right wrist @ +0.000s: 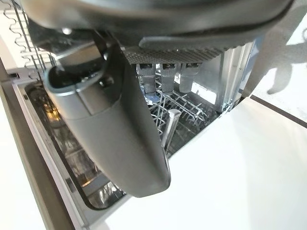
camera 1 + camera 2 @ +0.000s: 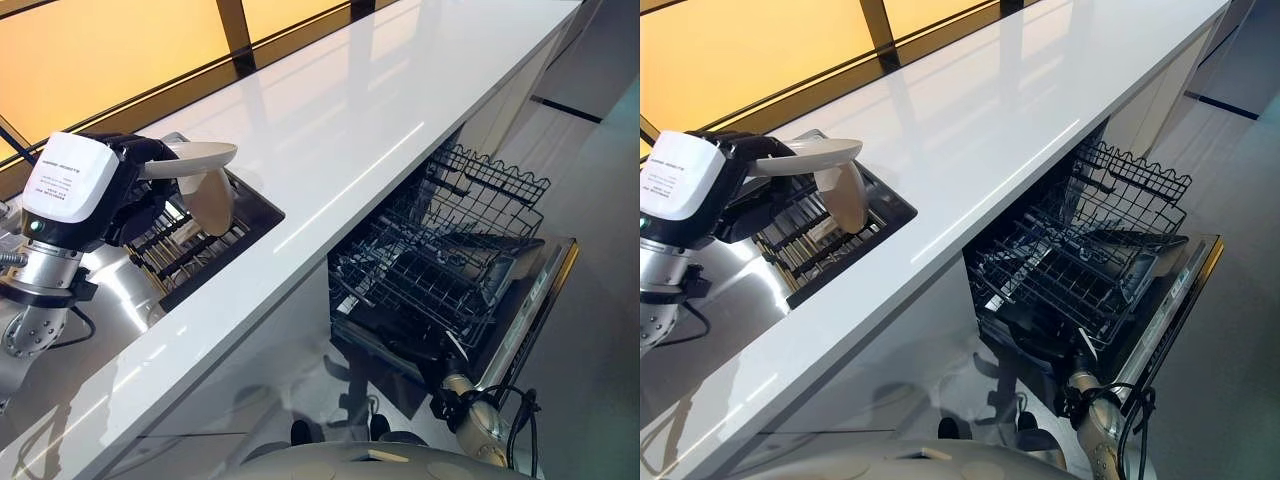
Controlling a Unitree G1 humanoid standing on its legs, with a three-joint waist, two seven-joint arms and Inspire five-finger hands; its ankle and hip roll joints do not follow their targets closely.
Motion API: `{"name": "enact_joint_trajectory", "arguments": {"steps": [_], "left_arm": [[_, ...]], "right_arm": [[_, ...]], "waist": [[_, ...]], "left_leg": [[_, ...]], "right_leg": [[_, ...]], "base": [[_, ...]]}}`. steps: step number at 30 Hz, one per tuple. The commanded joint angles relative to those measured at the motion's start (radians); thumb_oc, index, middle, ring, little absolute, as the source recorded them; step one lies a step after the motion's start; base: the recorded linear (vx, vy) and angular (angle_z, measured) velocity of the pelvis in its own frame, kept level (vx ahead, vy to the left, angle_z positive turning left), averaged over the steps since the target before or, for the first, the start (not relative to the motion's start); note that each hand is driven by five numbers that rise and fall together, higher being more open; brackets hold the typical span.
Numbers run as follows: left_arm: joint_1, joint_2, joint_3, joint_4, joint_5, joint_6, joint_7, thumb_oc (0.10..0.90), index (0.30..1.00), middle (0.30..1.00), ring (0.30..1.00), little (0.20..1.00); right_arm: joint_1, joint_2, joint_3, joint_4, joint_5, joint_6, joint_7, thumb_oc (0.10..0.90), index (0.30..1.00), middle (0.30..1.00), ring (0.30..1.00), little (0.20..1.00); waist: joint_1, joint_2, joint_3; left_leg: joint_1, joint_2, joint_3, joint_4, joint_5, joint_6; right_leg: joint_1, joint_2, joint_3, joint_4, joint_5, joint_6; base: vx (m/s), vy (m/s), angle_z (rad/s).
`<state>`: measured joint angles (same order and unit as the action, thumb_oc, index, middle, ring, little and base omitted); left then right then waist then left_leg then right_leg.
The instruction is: Pick up plates and place into dishwasher.
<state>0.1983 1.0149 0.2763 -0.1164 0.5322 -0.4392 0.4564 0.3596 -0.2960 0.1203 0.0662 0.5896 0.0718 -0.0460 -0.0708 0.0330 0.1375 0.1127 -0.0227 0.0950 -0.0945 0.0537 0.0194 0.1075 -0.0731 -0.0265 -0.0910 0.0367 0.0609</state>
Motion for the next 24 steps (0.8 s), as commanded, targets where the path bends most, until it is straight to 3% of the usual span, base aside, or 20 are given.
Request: {"name": "enact_joint_trajectory", "arguments": {"steps": [1, 9, 13, 14, 18, 20, 24], "left_arm": [[-0.082, 0.022, 0.153, 0.020, -0.034, 0.021, 0.120, 0.100, 0.300, 0.300, 0.300, 0.200], [-0.104, 0.010, 0.156, 0.028, -0.041, 0.004, 0.099, 0.100, 0.300, 0.300, 0.300, 0.200], [-0.106, 0.009, 0.163, 0.029, -0.042, -0.003, 0.089, 0.100, 0.300, 0.300, 0.300, 0.200], [-0.104, 0.018, 0.169, 0.025, -0.050, -0.002, 0.087, 0.100, 0.300, 0.300, 0.300, 0.200], [-0.072, 0.033, 0.207, 0.028, -0.073, -0.025, 0.082, 0.100, 0.300, 0.300, 0.300, 0.200], [-0.068, 0.032, 0.201, 0.027, -0.066, -0.027, 0.092, 0.100, 0.300, 0.300, 0.300, 0.200], [-0.082, 0.017, 0.162, 0.028, -0.037, -0.025, 0.118, 0.100, 0.300, 0.300, 0.300, 0.200]], "right_arm": [[-0.256, -0.079, -0.271, -0.294, 0.159, -0.222, -0.025, 0.800, 0.900, 0.900, 0.900, 0.900], [-0.325, -0.122, -0.384, -0.312, 0.343, -0.208, 0.007, 0.800, 0.900, 0.900, 0.900, 0.900], [-0.321, -0.146, -0.410, -0.299, 0.274, -0.043, 0.060, 0.800, 0.900, 0.900, 0.900, 0.900], [-0.311, -0.175, -0.412, -0.284, 0.227, 0.037, 0.096, 0.800, 0.900, 0.900, 0.900, 0.900], [-0.263, -0.267, -0.412, -0.189, 0.223, 0.288, 0.341, 0.800, 0.900, 0.900, 0.900, 0.900], [-0.252, -0.296, -0.373, -0.150, 0.222, 0.380, 0.435, 0.800, 0.900, 0.900, 0.900, 0.900], [-0.232, -0.293, -0.277, -0.083, 0.133, 0.464, 0.594, 0.800, 0.900, 0.900, 0.900, 0.900]], "waist": [[-0.023, -0.005, -0.053], [-0.008, -0.021, -0.074], [-0.005, -0.029, -0.081], [-0.005, -0.033, -0.082], [-0.002, -0.049, -0.091], [0.004, -0.057, -0.091], [0.015, -0.064, -0.089]], "left_leg": [[0.034, -0.064, 0.025, 0.007, -0.116, 0.052], [0.029, -0.053, 0.018, 0.007, -0.107, 0.041], [0.024, -0.051, 0.010, 0.007, -0.103, 0.034], [0.022, -0.050, 0.008, 0.007, -0.101, 0.031], [0.016, -0.047, 0.000, 0.007, -0.094, 0.021], [0.014, -0.046, -0.004, 0.007, -0.088, 0.017], [0.011, -0.047, -0.015, 0.007, -0.081, 0.012]], "right_leg": [[-0.029, 0.046, -0.006, 0.026, 0.019, 0.047], [-0.013, 0.058, -0.037, 0.015, 0.009, 0.030], [-0.011, 0.063, -0.044, 0.011, 0.007, 0.026], [-0.011, 0.065, -0.046, 0.011, 0.007, 0.025], [-0.011, 0.070, -0.061, 0.011, 0.002, 0.018], [-0.008, 0.070, -0.074, 0.010, 0.001, 0.015], [-0.002, 0.069, -0.092, 0.009, -0.003, 0.010]], "base": [[-0.01, -0.042, 0.00], [0.00, -0.048, 0.02], [-0.01, -0.047, 0.05], [-0.02, -0.040, 0.03], [-0.02, -0.049, 0.05], [-0.02, -0.047, -0.01], [-0.02, -0.025, 0.00]]}}
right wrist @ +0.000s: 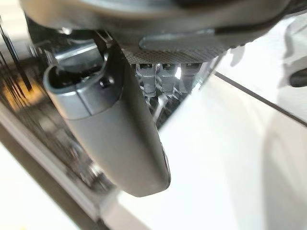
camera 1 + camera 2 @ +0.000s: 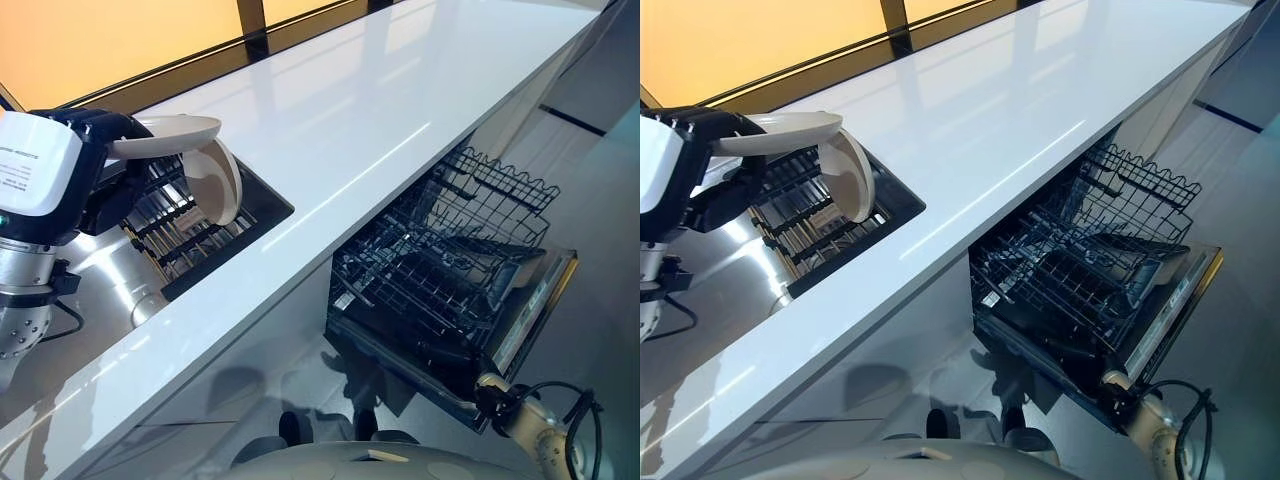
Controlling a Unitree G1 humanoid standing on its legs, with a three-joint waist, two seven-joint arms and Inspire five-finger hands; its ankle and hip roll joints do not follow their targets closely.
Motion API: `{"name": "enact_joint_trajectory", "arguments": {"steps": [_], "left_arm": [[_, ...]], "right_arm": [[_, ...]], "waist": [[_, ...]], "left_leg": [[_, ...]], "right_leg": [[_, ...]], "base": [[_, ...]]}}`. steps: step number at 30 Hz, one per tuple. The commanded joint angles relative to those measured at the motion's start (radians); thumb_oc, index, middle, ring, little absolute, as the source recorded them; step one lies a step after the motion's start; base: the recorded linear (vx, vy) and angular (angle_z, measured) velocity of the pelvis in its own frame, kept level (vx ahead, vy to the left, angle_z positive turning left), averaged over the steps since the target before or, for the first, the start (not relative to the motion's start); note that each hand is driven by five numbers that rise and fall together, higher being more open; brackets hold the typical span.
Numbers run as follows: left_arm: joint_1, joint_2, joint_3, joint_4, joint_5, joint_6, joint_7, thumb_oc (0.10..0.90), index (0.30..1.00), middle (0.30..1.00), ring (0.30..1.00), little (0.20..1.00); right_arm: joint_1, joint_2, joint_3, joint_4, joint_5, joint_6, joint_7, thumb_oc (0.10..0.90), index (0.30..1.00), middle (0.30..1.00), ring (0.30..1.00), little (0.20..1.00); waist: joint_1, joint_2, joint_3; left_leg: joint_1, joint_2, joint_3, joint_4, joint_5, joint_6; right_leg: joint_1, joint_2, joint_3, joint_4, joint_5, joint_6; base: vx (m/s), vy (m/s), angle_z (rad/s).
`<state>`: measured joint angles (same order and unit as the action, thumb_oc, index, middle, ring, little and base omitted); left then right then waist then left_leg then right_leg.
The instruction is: Pick up plates and place into dishwasher.
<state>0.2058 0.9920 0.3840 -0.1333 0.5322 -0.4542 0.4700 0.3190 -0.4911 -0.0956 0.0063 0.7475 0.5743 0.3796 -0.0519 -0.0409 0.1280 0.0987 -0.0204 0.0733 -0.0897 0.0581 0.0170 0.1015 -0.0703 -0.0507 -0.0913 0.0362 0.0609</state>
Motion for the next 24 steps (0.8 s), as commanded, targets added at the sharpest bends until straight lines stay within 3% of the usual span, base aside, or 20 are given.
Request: {"name": "enact_joint_trajectory", "arguments": {"steps": [1, 3, 11, 19, 22, 24], "left_arm": [[-0.098, 0.033, 0.037, 0.039, -0.025, 0.000, 0.110, 0.100, 0.300, 0.300, 0.300, 0.200], [-0.112, 0.025, 0.013, 0.039, -0.008, 0.008, 0.121, 0.100, 0.300, 0.300, 0.300, 0.200], [-0.153, 0.038, -0.028, 0.044, -0.012, 0.036, 0.126, 0.100, 0.300, 0.300, 0.300, 0.200], [-0.172, 0.064, -0.043, 0.044, -0.040, 0.050, 0.124, 0.100, 0.300, 0.300, 0.300, 0.200], [-0.179, 0.072, -0.050, 0.052, -0.053, 0.042, 0.120, 0.100, 0.300, 0.300, 0.300, 0.200], [-0.187, 0.078, -0.061, 0.059, -0.055, 0.037, 0.122, 0.100, 0.300, 0.300, 0.300, 0.200]], "right_arm": [[-0.184, -0.095, -0.032, -0.017, -0.035, -0.009, 0.182, 0.800, 0.900, 0.900, 0.900, 0.900], [-0.173, -0.085, 0.012, -0.003, -0.057, 0.029, 0.217, 0.800, 0.900, 0.900, 0.900, 0.900], [-0.140, -0.023, 0.145, -0.002, -0.029, 0.047, 0.222, 0.800, 0.900, 0.900, 0.900, 0.900], [-0.107, -0.011, 0.213, -0.040, 0.086, 0.096, 0.296, 0.800, 0.900, 0.900, 0.900, 0.900], [-0.105, -0.004, 0.239, -0.051, 0.192, 0.123, 0.332, 0.800, 0.900, 0.900, 0.900, 0.900], [-0.111, -0.003, 0.253, -0.067, 0.268, 0.095, 0.347, 0.800, 0.900, 0.900, 0.900, 0.900]], "waist": [[-0.002, 0.008, -0.079], [0.002, 0.007, -0.075], [0.004, 0.018, -0.062], [0.005, 0.023, -0.055], [0.009, 0.024, -0.055], [0.012, 0.024, -0.055]], "left_leg": [[0.025, -0.050, 0.002, 0.002, -0.084, 0.014], [0.025, -0.051, -0.004, 0.002, -0.080, 0.012], [0.026, -0.056, -0.017, 0.002, -0.074, 0.014], [0.025, -0.062, -0.023, 0.002, -0.072, 0.015], [0.026, -0.062, -0.027, 0.002, -0.072, 0.016], [0.026, -0.063, -0.029, 0.002, -0.072, 0.017]], "right_leg": [[0.006, 0.066, -0.072, 0.008, -0.002, 0.009], [0.009, 0.065, -0.080, 0.008, -0.003, 0.008], [0.014, 0.062, -0.087, 0.011, -0.005, 0.009], [0.013, 0.058, -0.090, 0.010, -0.002, 0.016], [0.014, 0.056, -0.091, 0.010, -0.002, 0.017], [0.016, 0.055, -0.092, 0.009, -0.002, 0.018]], "base": [[-0.03, -0.038, 0.04], [-0.02, -0.025, 0.04], [-0.01, -0.001, 0.06], [0.00, 0.002, 0.01], [0.00, 0.003, 0.04], [0.01, -0.004, 0.04]]}}
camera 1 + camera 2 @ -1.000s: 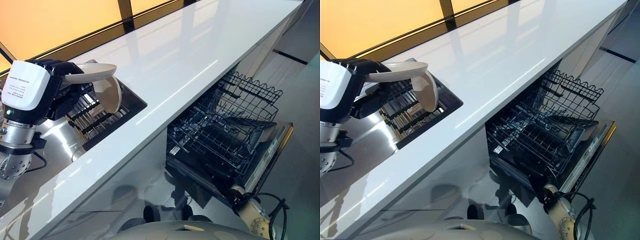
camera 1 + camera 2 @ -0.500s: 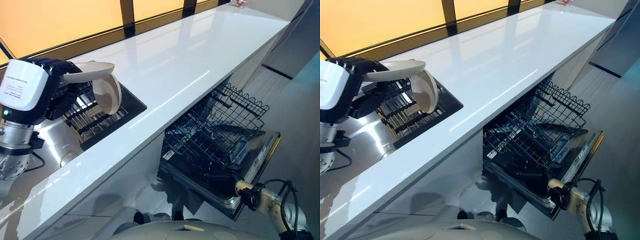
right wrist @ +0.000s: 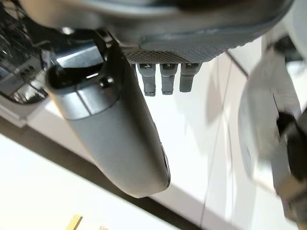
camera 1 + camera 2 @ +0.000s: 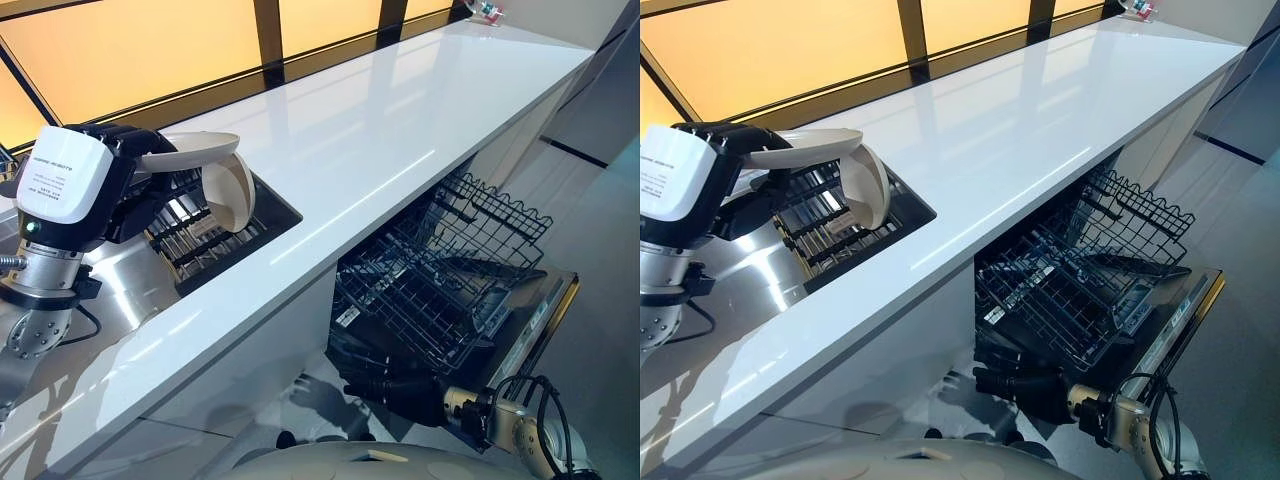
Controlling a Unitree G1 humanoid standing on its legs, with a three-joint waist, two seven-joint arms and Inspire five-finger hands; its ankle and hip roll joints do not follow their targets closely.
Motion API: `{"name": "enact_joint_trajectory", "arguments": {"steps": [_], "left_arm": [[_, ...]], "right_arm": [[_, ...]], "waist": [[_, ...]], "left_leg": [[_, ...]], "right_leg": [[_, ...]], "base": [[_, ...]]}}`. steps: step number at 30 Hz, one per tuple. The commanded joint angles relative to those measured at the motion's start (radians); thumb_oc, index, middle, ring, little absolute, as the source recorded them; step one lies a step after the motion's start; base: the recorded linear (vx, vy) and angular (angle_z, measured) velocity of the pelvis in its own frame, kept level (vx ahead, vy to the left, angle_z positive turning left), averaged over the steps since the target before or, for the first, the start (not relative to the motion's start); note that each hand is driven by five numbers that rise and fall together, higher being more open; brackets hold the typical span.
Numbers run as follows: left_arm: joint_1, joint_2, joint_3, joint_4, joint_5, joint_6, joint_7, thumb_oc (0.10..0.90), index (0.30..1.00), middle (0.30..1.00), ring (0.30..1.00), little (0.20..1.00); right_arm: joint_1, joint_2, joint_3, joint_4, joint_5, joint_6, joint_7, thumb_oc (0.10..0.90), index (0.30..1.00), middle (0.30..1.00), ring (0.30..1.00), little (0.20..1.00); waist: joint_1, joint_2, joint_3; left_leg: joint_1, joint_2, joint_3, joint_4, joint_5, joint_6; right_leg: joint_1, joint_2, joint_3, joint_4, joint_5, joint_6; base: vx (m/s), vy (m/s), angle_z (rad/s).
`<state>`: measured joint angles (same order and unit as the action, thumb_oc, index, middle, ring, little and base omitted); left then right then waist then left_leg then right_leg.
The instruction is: Pick up plates and place into dishwasher.
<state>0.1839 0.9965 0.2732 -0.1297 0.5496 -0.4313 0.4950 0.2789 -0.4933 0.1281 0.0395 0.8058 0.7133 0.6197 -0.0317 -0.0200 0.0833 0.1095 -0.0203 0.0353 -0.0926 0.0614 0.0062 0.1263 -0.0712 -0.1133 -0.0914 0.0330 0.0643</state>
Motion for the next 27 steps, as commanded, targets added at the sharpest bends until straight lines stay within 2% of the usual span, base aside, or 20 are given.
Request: {"name": "enact_joint_trajectory", "arguments": {"steps": [1, 2, 4, 5, 6, 7, 9, 10, 11, 13, 14, 16, 18, 21, 24, 27], "left_arm": [[-0.169, 0.083, 0.046, 0.062, -0.078, 0.011, 0.099, 0.100, 0.300, 0.300, 0.300, 0.200], [-0.171, 0.089, 0.046, 0.065, -0.083, 0.010, 0.099, 0.100, 0.300, 0.300, 0.300, 0.200], [-0.171, 0.110, 0.057, 0.077, -0.099, 0.000, 0.098, 0.100, 0.300, 0.300, 0.300, 0.200], [-0.166, 0.122, 0.068, 0.084, -0.108, -0.006, 0.099, 0.100, 0.300, 0.300, 0.300, 0.200], [-0.156, 0.132, 0.090, 0.098, -0.114, -0.023, 0.105, 0.100, 0.300, 0.300, 0.300, 0.200], [-0.153, 0.133, 0.097, 0.102, -0.114, -0.029, 0.106, 0.100, 0.300, 0.300, 0.300, 0.200], [-0.129, 0.135, 0.140, 0.120, -0.111, -0.056, 0.113, 0.100, 0.300, 0.300, 0.300, 0.200], [-0.113, 0.131, 0.171, 0.128, -0.108, -0.070, 0.115, 0.100, 0.300, 0.300, 0.300, 0.200], [-0.108, 0.124, 0.193, 0.136, -0.105, -0.081, 0.110, 0.100, 0.300, 0.300, 0.300, 0.200], [-0.104, 0.118, 0.217, 0.140, -0.104, -0.086, 0.105, 0.100, 0.300, 0.300, 0.300, 0.200], [-0.101, 0.114, 0.228, 0.136, -0.107, -0.084, 0.102, 0.100, 0.300, 0.300, 0.300, 0.200], [-0.076, 0.105, 0.269, 0.106, -0.121, -0.071, 0.089, 0.100, 0.300, 0.300, 0.300, 0.200], [-0.047, 0.101, 0.315, 0.074, -0.150, -0.067, 0.073, 0.100, 0.300, 0.300, 0.300, 0.200], [-0.033, 0.096, 0.344, 0.020, -0.188, -0.062, 0.053, 0.100, 0.300, 0.300, 0.300, 0.200], [-0.068, 0.105, 0.321, -0.007, -0.201, -0.060, 0.049, 0.100, 0.300, 0.300, 0.300, 0.200], [-0.150, 0.119, 0.263, -0.037, -0.217, -0.063, 0.052, 0.100, 0.300, 0.300, 0.300, 0.200]], "right_arm": [[-0.078, -0.008, 0.031, -0.119, 0.248, -0.105, 0.095, 0.800, 0.900, 0.900, 0.900, 0.900], [-0.086, -0.016, 0.024, -0.128, 0.279, -0.118, 0.081, 0.800, 0.900, 0.900, 0.900, 0.900], [-0.109, -0.045, -0.020, -0.163, 0.394, -0.192, 0.027, 0.800, 0.900, 0.900, 0.900, 0.900], [-0.123, -0.062, -0.057, -0.179, 0.448, -0.247, 0.002, 0.800, 0.900, 0.900, 0.900, 0.900], [-0.142, -0.073, -0.122, -0.203, 0.562, -0.314, -0.042, 0.800, 0.900, 0.900, 0.900, 0.900], [-0.148, -0.073, -0.140, -0.207, 0.583, -0.317, -0.053, 0.800, 0.900, 0.900, 0.900, 0.900], [-0.183, -0.062, -0.250, -0.238, 0.675, -0.410, -0.132, 0.800, 0.900, 0.900, 0.900, 0.900], [-0.206, -0.042, -0.323, -0.261, 0.721, -0.495, -0.200, 0.800, 0.900, 0.900, 0.900, 0.900], [-0.227, -0.018, -0.378, -0.278, 0.715, -0.533, -0.259, 0.800, 0.900, 0.900, 0.900, 0.900], [-0.250, 0.006, -0.445, -0.301, 0.638, -0.616, -0.368, 0.800, 0.900, 0.900, 0.900, 0.900], [-0.256, 0.011, -0.479, -0.312, 0.519, -0.692, -0.434, 0.800, 0.900, 0.900, 0.900, 0.900], [-0.243, -0.004, -0.554, -0.333, 0.330, -0.782, -0.537, 0.800, 0.900, 0.900, 0.900, 0.900], [-0.215, -0.028, -0.622, -0.328, 0.133, -0.875, -0.587, 0.800, 0.900, 0.900, 0.900, 0.900], [-0.204, -0.094, -0.664, -0.320, -0.067, -1.010, -0.671, 0.800, 0.900, 0.900, 0.900, 0.900], [-0.237, -0.143, -0.660, -0.330, -0.169, -1.069, -0.689, 0.800, 0.900, 0.900, 0.900, 0.900], [-0.299, -0.190, -0.614, -0.356, -0.188, -1.056, -0.649, 0.800, 0.900, 0.900, 0.900, 0.900]], "waist": [[-0.006, 0.003, -0.009], [-0.006, 0.003, -0.009], [-0.007, 0.003, -0.007], [-0.009, 0.003, -0.006], [-0.013, 0.003, -0.006], [-0.014, 0.003, -0.006], [-0.020, 0.005, -0.009], [-0.024, 0.007, -0.013], [-0.029, 0.010, -0.016], [-0.034, 0.014, -0.018], [-0.037, 0.018, -0.019], [-0.043, 0.025, -0.021], [-0.051, 0.029, -0.024], [-0.063, 0.033, -0.025], [-0.066, 0.034, -0.022], [-0.063, 0.035, -0.018]], "left_leg": [[0.016, -0.063, 0.009, 0.005, -0.076, 0.028], [0.016, -0.063, 0.010, 0.005, -0.076, 0.028], [0.017, -0.062, 0.011, 0.005, -0.077, 0.028], [0.018, -0.061, 0.011, 0.005, -0.078, 0.028], [0.018, -0.061, 0.011, 0.005, -0.080, 0.029], [0.018, -0.061, 0.011, 0.005, -0.081, 0.030], [0.019, -0.060, 0.015, 0.005, -0.084, 0.030], [0.019, -0.060, 0.018, 0.005, -0.087, 0.031], [0.019, -0.059, 0.021, 0.005, -0.089, 0.032], [0.020, -0.059, 0.023, 0.005, -0.092, 0.034], [0.020, -0.059, 0.025, 0.005, -0.093, 0.035], [0.023, -0.059, 0.030, 0.005, -0.096, 0.037], [0.027, -0.060, 0.030, 0.005, -0.099, 0.040], [0.031, -0.059, 0.027, 0.005, -0.103, 0.043], [0.033, -0.058, 0.022, 0.005, -0.104, 0.044], [0.037, -0.057, 0.017, 0.005, -0.104, 0.042]], "right_leg": [[-0.008, 0.055, -0.030, 0.009, 0.001, 0.015], [-0.008, 0.055, -0.031, 0.009, 0.002, 0.016], [-0.007, 0.055, -0.030, 0.010, 0.003, 0.017], [-0.007, 0.055, -0.029, 0.011, 0.003, 0.018], [-0.008, 0.055, -0.024, 0.011, 0.004, 0.017], [-0.009, 0.056, -0.023, 0.011, 0.004, 0.017], [-0.010, 0.056, -0.018, 0.010, 0.005, 0.019], [-0.010, 0.056, -0.014, 0.008, 0.005, 0.019], [-0.012, 0.056, -0.011, 0.008, 0.005, 0.019], [-0.014, 0.057, -0.006, 0.007, 0.005, 0.019], [-0.015, 0.058, -0.002, 0.008, 0.006, 0.019], [-0.016, 0.061, 0.011, 0.009, 0.006, 0.018], [-0.017, 0.066, 0.028, 0.009, 0.005, 0.016], [-0.018, 0.075, 0.059, 0.014, 0.001, 0.010], [-0.019, 0.079, 0.069, 0.023, -0.003, 0.007], [-0.018, 0.080, 0.066, 0.033, -0.008, 0.004]], "base": [[0.01, -0.006, 0.03], [0.00, -0.007, 0.03], [0.00, 0.000, 0.00], [0.00, 0.000, 0.00], [0.00, 0.000, 0.00], [0.00, 0.000, 0.00], [0.00, 0.000, 0.00], [0.03, 0.008, 0.00], [0.03, 0.010, 0.00], [0.03, 0.014, -0.01], [0.03, 0.020, -0.04], [0.05, 0.028, -0.09], [0.05, 0.021, -0.06], [0.03, 0.010, -0.01], [0.01, 0.000, -0.07], [0.00, -0.007, -0.05]]}}
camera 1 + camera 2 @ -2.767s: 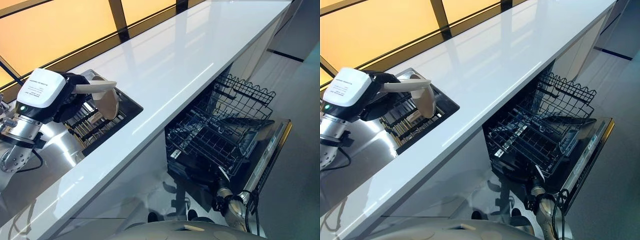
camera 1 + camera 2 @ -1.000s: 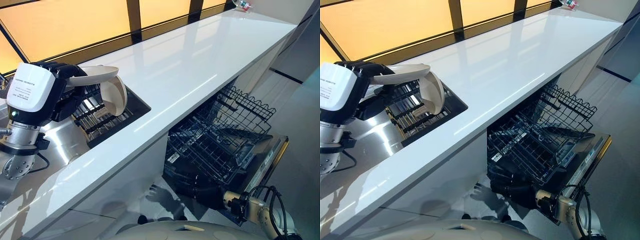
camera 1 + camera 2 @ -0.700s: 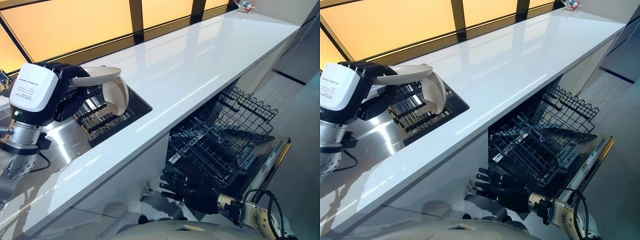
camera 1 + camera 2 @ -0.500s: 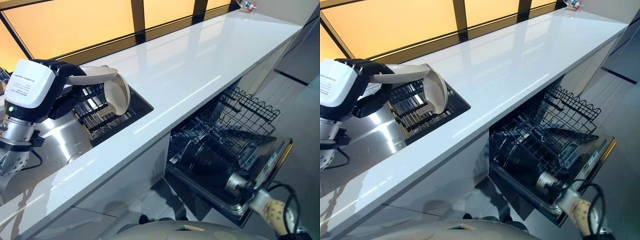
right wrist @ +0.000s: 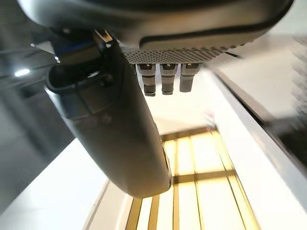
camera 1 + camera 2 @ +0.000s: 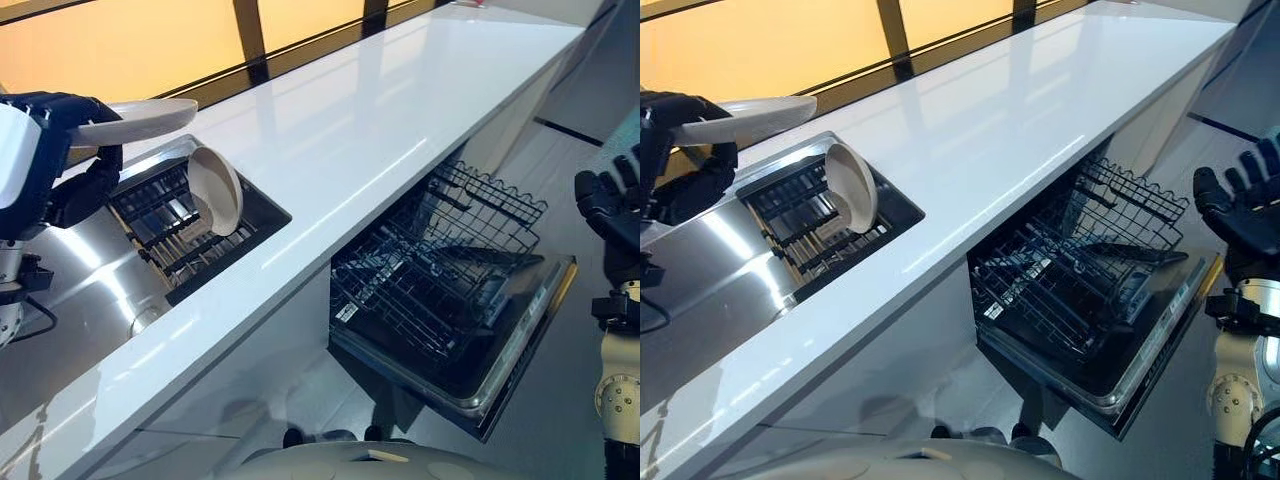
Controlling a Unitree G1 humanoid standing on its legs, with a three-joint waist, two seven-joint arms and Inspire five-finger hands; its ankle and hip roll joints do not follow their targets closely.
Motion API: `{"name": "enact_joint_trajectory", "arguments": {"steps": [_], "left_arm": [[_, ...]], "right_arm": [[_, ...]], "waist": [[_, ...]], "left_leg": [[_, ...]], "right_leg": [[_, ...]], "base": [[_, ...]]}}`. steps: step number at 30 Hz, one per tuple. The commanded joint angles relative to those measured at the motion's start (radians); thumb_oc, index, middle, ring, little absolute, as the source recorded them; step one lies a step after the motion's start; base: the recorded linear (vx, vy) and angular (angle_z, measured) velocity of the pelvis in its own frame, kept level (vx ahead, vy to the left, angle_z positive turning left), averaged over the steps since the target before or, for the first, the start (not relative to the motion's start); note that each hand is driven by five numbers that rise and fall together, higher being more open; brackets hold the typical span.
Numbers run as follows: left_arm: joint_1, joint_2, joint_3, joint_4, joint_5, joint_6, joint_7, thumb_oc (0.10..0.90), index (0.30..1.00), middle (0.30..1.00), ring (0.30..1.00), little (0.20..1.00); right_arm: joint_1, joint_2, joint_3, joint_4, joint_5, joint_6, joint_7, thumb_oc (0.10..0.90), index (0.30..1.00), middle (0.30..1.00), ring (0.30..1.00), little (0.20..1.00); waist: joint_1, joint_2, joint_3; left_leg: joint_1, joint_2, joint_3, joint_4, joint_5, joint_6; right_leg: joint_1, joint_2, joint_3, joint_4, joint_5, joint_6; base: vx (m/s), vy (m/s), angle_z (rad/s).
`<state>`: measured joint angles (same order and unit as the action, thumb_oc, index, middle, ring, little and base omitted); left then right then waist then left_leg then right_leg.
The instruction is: Pick up plates and place into dishwasher.
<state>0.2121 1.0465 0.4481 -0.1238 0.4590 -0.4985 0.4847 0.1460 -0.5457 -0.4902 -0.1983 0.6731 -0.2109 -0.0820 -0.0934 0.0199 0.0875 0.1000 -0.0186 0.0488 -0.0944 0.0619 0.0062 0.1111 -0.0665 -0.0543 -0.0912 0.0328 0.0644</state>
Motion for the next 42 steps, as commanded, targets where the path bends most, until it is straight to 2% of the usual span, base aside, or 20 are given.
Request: {"name": "enact_joint_trajectory", "arguments": {"steps": [1, 3, 8, 10, 14, 16, 19, 26, 29, 34, 37, 40, 42], "left_arm": [[-0.199, 0.072, 0.070, -0.047, -0.130, 0.006, 0.064, 0.100, 0.300, 0.300, 0.300, 0.200], [-0.260, 0.070, 0.019, -0.081, -0.148, -0.008, 0.067, 0.100, 0.300, 0.300, 0.300, 0.200], [-0.378, 0.046, -0.103, -0.159, -0.186, -0.028, -0.009, 0.100, 0.300, 0.300, 0.300, 0.200], [-0.444, 0.034, -0.183, -0.197, -0.208, -0.020, -0.085, 0.100, 0.300, 0.300, 0.300, 0.200], [-0.533, 0.027, -0.292, -0.223, -0.228, 0.003, -0.187, 0.100, 0.300, 0.300, 0.300, 0.200], [-0.594, 0.034, -0.363, -0.228, -0.262, 0.032, -0.251, 0.100, 0.300, 0.300, 0.300, 0.200], [-0.647, 0.038, -0.427, -0.211, -0.296, 0.046, -0.284, 0.100, 0.300, 0.300, 0.300, 0.200], [-0.702, 0.014, -0.504, -0.188, -0.342, 0.064, -0.331, 0.100, 0.300, 0.300, 0.300, 0.200], [-0.715, 0.004, -0.522, -0.180, -0.339, 0.066, -0.343, 0.100, 0.300, 0.300, 0.300, 0.200], [-0.723, 0.003, -0.537, -0.176, -0.340, 0.065, -0.348, 0.100, 0.300, 0.300, 0.300, 0.200], [-0.728, 0.007, -0.539, -0.172, -0.332, 0.065, -0.346, 0.100, 0.300, 0.300, 0.300, 0.200], [-0.731, 0.017, -0.544, -0.159, -0.324, 0.062, -0.335, 0.100, 0.300, 0.300, 0.300, 0.200], [-0.726, 0.024, -0.543, -0.149, -0.313, 0.060, -0.323, 0.100, 0.300, 0.300, 0.300, 0.200]], "right_arm": [[-0.178, -0.148, 0.017, -0.121, -0.059, -0.123, 0.057, 0.800, 0.900, 0.900, 0.900, 0.900], [-0.209, -0.174, 0.076, -0.138, -0.077, -0.066, 0.117, 0.800, 0.900, 0.900, 0.900, 0.900], [-0.275, -0.230, 0.181, -0.159, -0.249, -0.016, 0.113, 0.800, 0.900, 0.900, 0.900, 0.900], [-0.333, -0.269, 0.236, -0.167, -0.337, 0.009, 0.101, 0.800, 0.900, 0.900, 0.900, 0.900], [-0.417, -0.324, 0.306, -0.171, -0.514, 0.029, 0.070, 0.800, 0.900, 0.900, 0.900, 0.900], [-0.470, -0.372, 0.348, -0.169, -0.654, 0.037, 0.032, 0.800, 0.900, 0.900, 0.900, 0.900], [-0.528, -0.409, 0.395, -0.156, -0.736, 0.040, 0.014, 0.800, 0.900, 0.900, 0.900, 0.900], [-0.609, -0.431, 0.481, -0.154, -0.778, 0.064, 0.008, 0.800, 0.900, 0.900, 0.900, 0.900], [-0.632, -0.428, 0.509, -0.154, -0.764, 0.074, 0.041, 0.800, 0.900, 0.900, 0.900, 0.900], [-0.645, -0.444, 0.556, -0.169, -0.683, 0.084, 0.180, 0.800, 0.900, 0.900, 0.900, 0.900], [-0.662, -0.449, 0.579, -0.171, -0.675, 0.090, 0.227, 0.800, 0.900, 0.900, 0.900, 0.900], [-0.674, -0.463, 0.586, -0.162, -0.681, 0.107, 0.211, 0.800, 0.900, 0.900, 0.900, 0.900], [-0.669, -0.469, 0.574, -0.138, -0.758, 0.125, 0.148, 0.800, 0.900, 0.900, 0.900, 0.900]], "waist": [[0.001, -0.005, -0.020], [0.009, -0.007, -0.020], [0.024, -0.014, -0.030], [0.032, -0.016, -0.030], [0.038, -0.017, -0.030], [0.038, -0.018, -0.028], [0.040, -0.021, -0.025], [0.045, -0.024, -0.022], [0.046, -0.025, -0.023], [0.048, -0.029, -0.029], [0.050, -0.030, -0.030], [0.050, -0.031, -0.031], [0.050, -0.031, -0.031]], "left_leg": [[0.046, -0.058, 0.003, 0.007, -0.104, 0.041], [0.047, -0.058, -0.001, 0.007, -0.103, 0.039], [0.046, -0.058, -0.006, 0.007, -0.103, 0.032], [0.046, -0.058, -0.009, 0.007, -0.104, 0.029], [0.045, -0.057, -0.011, 0.007, -0.104, 0.027], [0.046, -0.056, -0.011, 0.007, -0.103, 0.027], [0.046, -0.056, -0.012, 0.007, -0.103, 0.028], [0.051, -0.054, -0.010, 0.007, -0.102, 0.029], [0.051, -0.054, -0.012, 0.007, -0.102, 0.029], [0.051, -0.052, -0.011, 0.007, -0.100, 0.027], [0.051, -0.052, -0.012, 0.007, -0.099, 0.026], [0.051, -0.052, -0.013, 0.007, -0.098, 0.025], [0.052, -0.051, -0.014, 0.007, -0.099, 0.024]], "right_leg": [[-0.002, 0.076, 0.005, 0.034, -0.009, 0.004], [0.000, 0.075, -0.005, 0.036, -0.011, 0.003], [0.007, 0.075, -0.020, 0.024, -0.009, 0.003], [0.010, 0.077, -0.024, 0.018, -0.006, 0.003], [0.012, 0.078, -0.028, 0.018, -0.007, 0.004], [0.013, 0.079, -0.029, 0.022, -0.009, 0.004], [0.012, 0.080, -0.028, 0.026, -0.010, 0.005], [0.015, 0.084, -0.028, 0.033, -0.014, 0.002], [0.016, 0.085, -0.027, 0.034, -0.017, 0.001], [0.017, 0.084, -0.032, 0.036, -0.020, 0.000], [0.018, 0.083, -0.036, 0.037, -0.021, -0.001], [0.019, 0.084, -0.037, 0.037, -0.021, -0.002], [0.021, 0.085, -0.036, 0.037, -0.022, -0.003]], "base": [[0.00, 0.000, 0.00], [0.00, 0.000, 0.00], [0.01, -0.017, 0.05], [0.02, -0.028, 0.08], [0.00, -0.020, 0.06], [0.00, -0.015, 0.06], [0.00, -0.005, 0.01], [0.00, 0.000, 0.00], [0.00, 0.000, 0.00], [0.01, -0.004, 0.03], [0.00, 0.000, 0.00], [0.00, 0.000, 0.00], [0.00, 0.000, 0.00]]}}
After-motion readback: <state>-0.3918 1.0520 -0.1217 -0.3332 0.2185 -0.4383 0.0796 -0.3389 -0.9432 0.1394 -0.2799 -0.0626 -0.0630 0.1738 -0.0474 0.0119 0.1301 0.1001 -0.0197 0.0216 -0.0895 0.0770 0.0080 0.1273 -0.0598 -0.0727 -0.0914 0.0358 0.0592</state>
